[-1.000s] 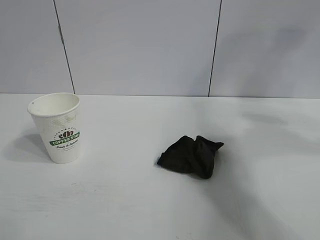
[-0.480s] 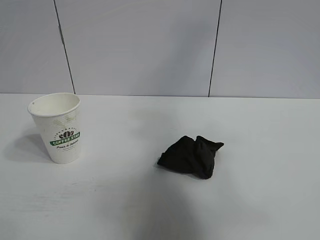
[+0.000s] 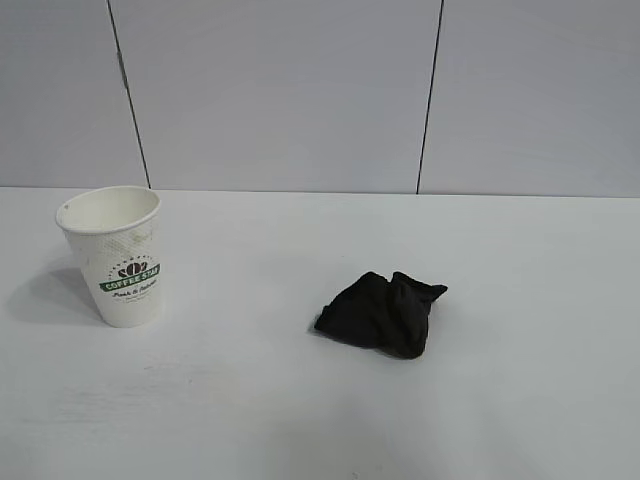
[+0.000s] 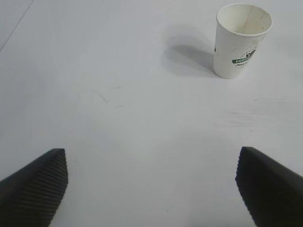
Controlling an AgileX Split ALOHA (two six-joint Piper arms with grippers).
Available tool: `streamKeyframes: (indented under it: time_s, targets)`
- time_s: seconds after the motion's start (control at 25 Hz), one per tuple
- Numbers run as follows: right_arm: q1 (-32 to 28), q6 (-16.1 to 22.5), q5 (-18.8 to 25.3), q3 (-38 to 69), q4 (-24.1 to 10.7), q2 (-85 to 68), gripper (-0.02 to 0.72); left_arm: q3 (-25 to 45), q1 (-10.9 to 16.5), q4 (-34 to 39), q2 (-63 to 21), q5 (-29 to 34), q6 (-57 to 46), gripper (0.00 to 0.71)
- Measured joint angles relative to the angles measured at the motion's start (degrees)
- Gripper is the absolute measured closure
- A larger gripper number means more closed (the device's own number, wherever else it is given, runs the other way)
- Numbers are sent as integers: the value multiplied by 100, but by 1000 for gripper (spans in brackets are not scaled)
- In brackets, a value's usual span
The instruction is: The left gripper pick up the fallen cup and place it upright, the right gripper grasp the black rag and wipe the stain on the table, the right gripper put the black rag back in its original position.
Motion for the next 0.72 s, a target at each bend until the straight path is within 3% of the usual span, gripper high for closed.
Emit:
streamKeyframes:
  time_s: [0.28, 0.72]
  targets:
    - [426, 166, 127, 1522, -323, -595, 147, 0, 0, 0, 0, 0, 0, 16]
    - [1253, 450, 166, 1820, -660, -595, 147, 0, 0, 0, 0, 0, 0, 16]
